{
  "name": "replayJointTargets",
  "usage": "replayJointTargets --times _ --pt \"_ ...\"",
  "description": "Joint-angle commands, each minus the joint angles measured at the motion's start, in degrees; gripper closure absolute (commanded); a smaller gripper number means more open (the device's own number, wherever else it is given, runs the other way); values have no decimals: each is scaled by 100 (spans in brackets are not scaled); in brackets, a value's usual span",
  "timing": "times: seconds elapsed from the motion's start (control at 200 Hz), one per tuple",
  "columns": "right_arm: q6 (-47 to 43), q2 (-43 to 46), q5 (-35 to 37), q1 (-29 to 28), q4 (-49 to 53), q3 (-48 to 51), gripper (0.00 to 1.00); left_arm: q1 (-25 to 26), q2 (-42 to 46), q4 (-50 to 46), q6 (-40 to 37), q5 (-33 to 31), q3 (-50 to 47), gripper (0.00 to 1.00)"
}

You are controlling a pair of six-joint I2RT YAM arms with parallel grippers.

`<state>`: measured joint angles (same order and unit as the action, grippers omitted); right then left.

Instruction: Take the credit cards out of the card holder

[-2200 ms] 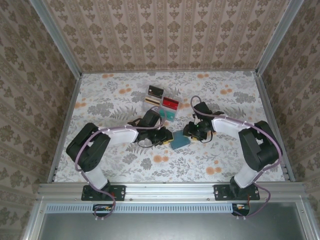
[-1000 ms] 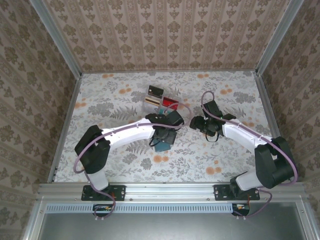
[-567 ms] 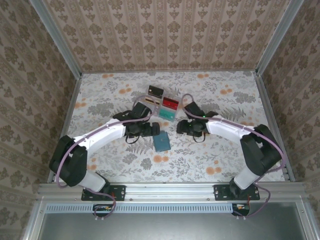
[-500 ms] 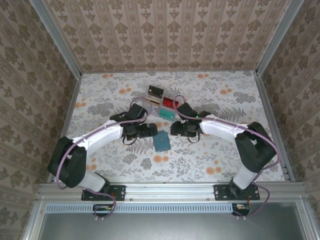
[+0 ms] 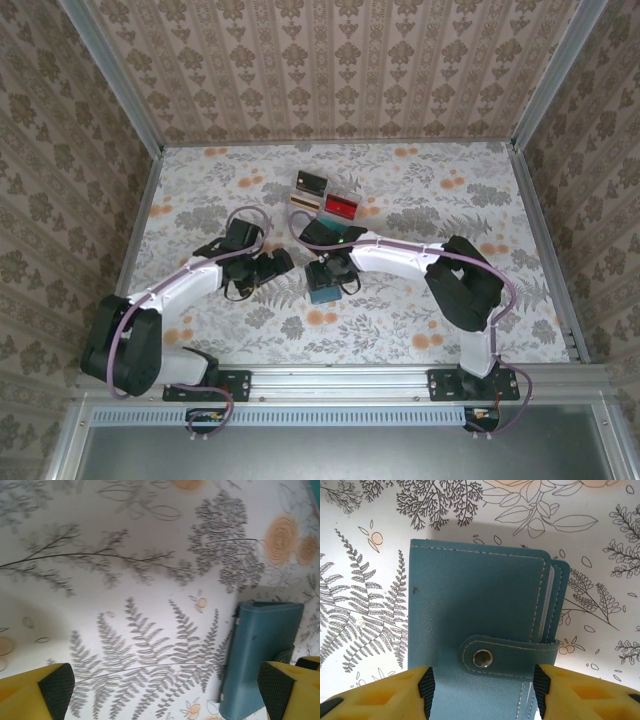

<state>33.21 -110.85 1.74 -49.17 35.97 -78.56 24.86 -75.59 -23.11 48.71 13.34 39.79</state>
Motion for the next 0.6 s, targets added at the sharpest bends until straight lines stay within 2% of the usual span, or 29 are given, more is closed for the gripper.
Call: replayJointTargets --times 0.0,0.33,0.595 --pt "-156 -244 438 -72 588 -385 43 -191 197 174 310 185 -188 4" --pt "-157 -661 813 -160 989 -725 49 -220 181 354 364 432 -280 7" --pt "58 -557 41 90 432 -216 56 -179 14 1187 495 1010 -470 19"
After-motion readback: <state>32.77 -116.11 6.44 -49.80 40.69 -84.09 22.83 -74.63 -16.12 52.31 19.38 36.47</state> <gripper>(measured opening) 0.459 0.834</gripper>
